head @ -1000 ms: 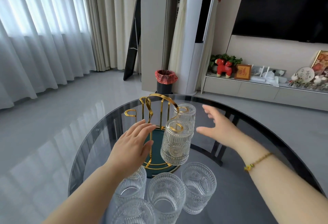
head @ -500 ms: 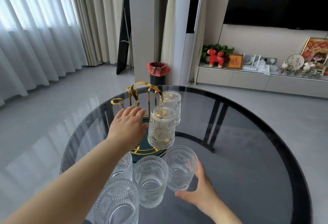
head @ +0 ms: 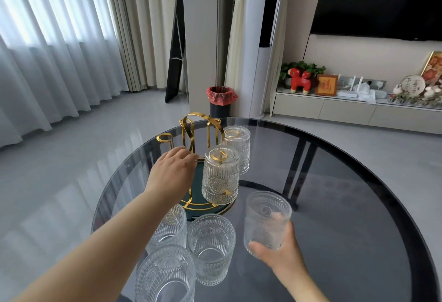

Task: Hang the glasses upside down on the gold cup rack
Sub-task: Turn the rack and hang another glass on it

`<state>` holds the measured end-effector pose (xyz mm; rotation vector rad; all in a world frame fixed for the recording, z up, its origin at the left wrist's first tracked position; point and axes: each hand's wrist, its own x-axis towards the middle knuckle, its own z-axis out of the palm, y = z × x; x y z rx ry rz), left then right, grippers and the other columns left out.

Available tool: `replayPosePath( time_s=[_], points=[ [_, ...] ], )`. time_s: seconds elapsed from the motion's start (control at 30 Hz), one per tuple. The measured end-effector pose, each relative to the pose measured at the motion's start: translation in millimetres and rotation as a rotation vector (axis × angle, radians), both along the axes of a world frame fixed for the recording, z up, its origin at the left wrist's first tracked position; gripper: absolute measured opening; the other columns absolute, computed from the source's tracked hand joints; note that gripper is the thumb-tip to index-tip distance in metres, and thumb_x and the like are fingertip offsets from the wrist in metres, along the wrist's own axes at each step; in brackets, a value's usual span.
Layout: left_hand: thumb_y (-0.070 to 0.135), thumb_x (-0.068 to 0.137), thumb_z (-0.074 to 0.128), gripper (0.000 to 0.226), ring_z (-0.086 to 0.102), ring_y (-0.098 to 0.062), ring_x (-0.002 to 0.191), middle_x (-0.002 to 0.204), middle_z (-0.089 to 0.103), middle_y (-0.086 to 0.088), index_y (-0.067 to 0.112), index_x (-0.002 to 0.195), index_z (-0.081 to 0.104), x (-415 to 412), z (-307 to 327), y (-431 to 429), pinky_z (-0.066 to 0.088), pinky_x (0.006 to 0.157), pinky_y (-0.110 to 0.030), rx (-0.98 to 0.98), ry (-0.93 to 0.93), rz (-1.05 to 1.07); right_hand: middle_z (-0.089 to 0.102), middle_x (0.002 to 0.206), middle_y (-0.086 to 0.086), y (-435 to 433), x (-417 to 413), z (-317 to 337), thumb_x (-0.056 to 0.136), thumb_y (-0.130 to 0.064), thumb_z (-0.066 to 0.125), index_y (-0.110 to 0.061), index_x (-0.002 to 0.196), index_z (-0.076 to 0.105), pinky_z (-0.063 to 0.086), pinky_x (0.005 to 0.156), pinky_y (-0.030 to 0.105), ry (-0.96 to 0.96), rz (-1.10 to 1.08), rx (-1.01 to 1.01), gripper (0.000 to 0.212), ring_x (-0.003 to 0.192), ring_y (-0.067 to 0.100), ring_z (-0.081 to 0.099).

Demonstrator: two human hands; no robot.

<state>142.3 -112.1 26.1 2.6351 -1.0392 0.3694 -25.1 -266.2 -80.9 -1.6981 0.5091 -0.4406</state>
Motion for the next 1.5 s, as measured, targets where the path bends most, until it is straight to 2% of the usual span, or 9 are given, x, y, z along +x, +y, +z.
replayPosePath(
  time_s=[0.2, 0.33, 0.43, 0.6, 0.73, 0.87, 0.97, 1.13, 1.5],
  points=[
    [0.022, 0.095, 0.033, 0.032, 0.042, -0.021, 0.124, 0.127, 0.056, -0.003, 0.018, 0.123, 0.049, 10, 2, 11, 0.033, 0.103, -0.036, -0.031, 0.036, -0.049, 0.06, 0.107, -0.008, -29, 0, 50, 0.05, -0.027, 0.069, -0.029, 0.102, 0.051, 0.046, 0.078, 0.014, -0.177, -0.025, 0.027, 0.055, 0.094, -0.007, 0.058],
    [0.022, 0.094, 0.035, 0.032, 0.041, -0.02, 0.125, 0.128, 0.056, -0.003, 0.02, 0.122, 0.05, 17, 1, 21, 0.033, 0.104, -0.036, -0.035, 0.027, -0.082, 0.055, 0.11, -0.009, -55, 18, 95, 0.073, -0.018, 0.068, -0.029, 0.114, 0.039, 0.047, 0.075, 0.028, -0.133, 0.037, 0.018, 0.051, 0.098, 0.008, 0.056],
    [0.024, 0.094, 0.035, 0.033, 0.04, -0.017, 0.127, 0.129, 0.055, 0.0, 0.022, 0.124, 0.048, 23, 0, 28, 0.031, 0.105, -0.034, -0.044, 0.029, -0.09, 0.052, 0.101, -0.004, -72, 38, 132, 0.071, -0.02, 0.067, -0.024, 0.11, 0.029, 0.051, 0.064, 0.033, -0.002, 0.039, -0.026, 0.055, 0.088, 0.018, 0.059],
    [0.029, 0.094, 0.033, 0.034, 0.037, -0.014, 0.128, 0.13, 0.054, 0.004, 0.025, 0.124, 0.046, 29, -2, 32, 0.029, 0.106, -0.032, -0.07, 0.03, -0.095, 0.045, 0.085, -0.018, -81, 81, 188, 0.066, -0.027, 0.072, -0.027, 0.095, 0.046, 0.054, 0.049, 0.025, 0.03, -0.022, -0.221, 0.039, 0.07, 0.006, 0.054],
    [0.029, 0.093, 0.036, 0.032, 0.042, -0.014, 0.124, 0.124, 0.058, 0.004, 0.024, 0.121, 0.051, 31, -4, 33, 0.033, 0.105, -0.032, -0.126, 0.01, -0.131, 0.037, 0.107, -0.005, -79, 124, 215, 0.068, -0.033, 0.07, -0.019, 0.125, 0.035, 0.05, 0.056, 0.029, 0.111, 0.003, -0.345, 0.067, 0.081, 0.011, 0.048],
    [0.02, 0.085, 0.052, 0.021, 0.064, -0.021, 0.098, 0.097, 0.073, 0.001, 0.019, 0.101, 0.066, 29, -3, 33, 0.054, 0.08, -0.039, -0.181, -0.121, -0.136, 0.034, 0.111, 0.0, -66, 165, 236, 0.065, -0.037, 0.072, -0.02, 0.122, 0.03, 0.052, 0.051, 0.027, 0.269, 0.149, -0.596, 0.073, 0.093, 0.019, 0.049],
    [0.02, 0.084, 0.057, 0.021, 0.062, -0.022, 0.102, 0.1, 0.072, -0.001, 0.017, 0.103, 0.065, 30, -5, 32, 0.052, 0.084, -0.041, -0.199, -0.079, -0.141, 0.038, 0.111, 0.001, -52, 193, 245, 0.066, -0.041, 0.07, -0.02, 0.121, 0.033, 0.045, 0.046, 0.022, 0.353, 0.223, -0.773, 0.069, 0.078, 0.011, 0.046],
    [0.021, 0.076, 0.067, 0.018, 0.067, -0.016, 0.089, 0.089, 0.074, 0.007, 0.022, 0.094, 0.068, 33, -5, 34, 0.057, 0.07, -0.032, -0.184, -0.142, -0.141, 0.038, 0.135, 0.008, -35, 228, 241, 0.066, -0.043, 0.069, -0.018, 0.127, 0.032, 0.048, 0.052, 0.025, 0.462, 0.275, -0.878, 0.076, 0.096, 0.018, 0.043],
    [0.029, 0.065, 0.076, 0.024, 0.067, -0.005, 0.084, 0.083, 0.072, 0.018, 0.029, 0.088, 0.069, 39, -7, 32, 0.056, 0.061, -0.02, -0.165, -0.199, -0.145, 0.048, 0.125, 0.01, -14, 262, 191, 0.064, -0.039, 0.073, -0.014, 0.125, 0.036, 0.045, 0.057, 0.026, 0.598, 0.41, -1.017, 0.076, 0.09, 0.019, 0.045]
  ],
)
